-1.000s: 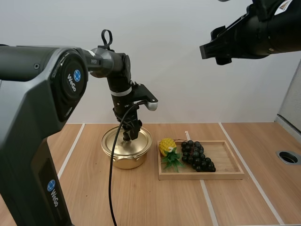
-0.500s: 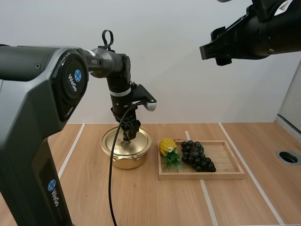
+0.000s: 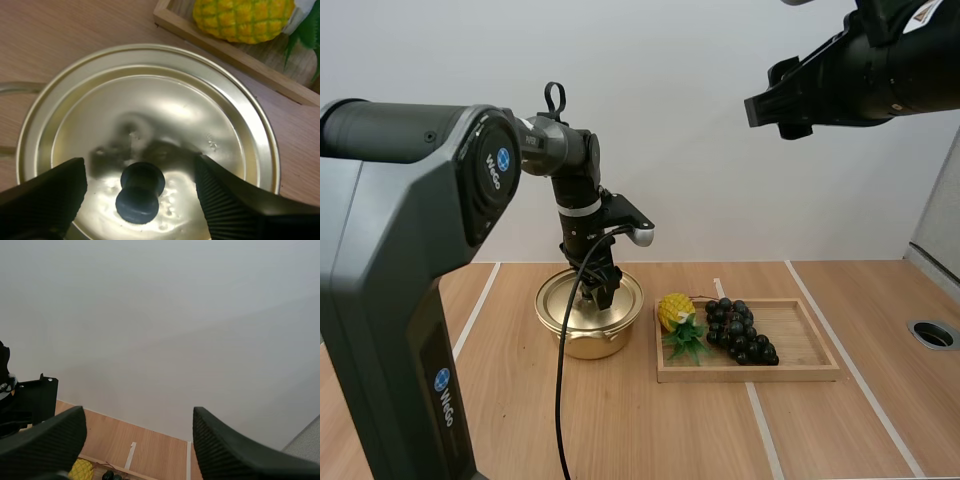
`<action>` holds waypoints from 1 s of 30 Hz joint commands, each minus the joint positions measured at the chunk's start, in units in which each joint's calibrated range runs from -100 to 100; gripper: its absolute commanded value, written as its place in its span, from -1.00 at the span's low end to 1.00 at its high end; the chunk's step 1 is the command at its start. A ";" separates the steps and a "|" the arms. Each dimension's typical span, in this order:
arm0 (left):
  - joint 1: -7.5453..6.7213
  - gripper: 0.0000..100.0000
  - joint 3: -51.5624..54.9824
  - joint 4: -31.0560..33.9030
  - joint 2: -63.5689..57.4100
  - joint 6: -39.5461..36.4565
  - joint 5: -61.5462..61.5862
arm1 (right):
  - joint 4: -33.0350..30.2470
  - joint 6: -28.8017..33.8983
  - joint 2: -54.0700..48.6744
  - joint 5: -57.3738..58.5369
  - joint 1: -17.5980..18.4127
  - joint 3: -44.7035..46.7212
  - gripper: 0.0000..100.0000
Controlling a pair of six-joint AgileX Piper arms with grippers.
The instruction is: Open the pot, put the grape inside, and close it
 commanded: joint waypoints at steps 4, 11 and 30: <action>0.12 0.60 -0.27 -0.65 0.41 -0.89 1.08 | 0.14 -0.36 -0.19 -0.41 0.06 -0.32 1.00; 0.22 -1.00 -0.27 0.62 0.27 -1.22 1.52 | 0.14 -0.36 -0.19 -0.41 0.06 -0.32 1.00; 1.64 -1.00 -15.06 2.09 -21.63 -10.83 3.71 | 0.66 -0.36 -0.19 -3.23 0.06 -0.32 1.00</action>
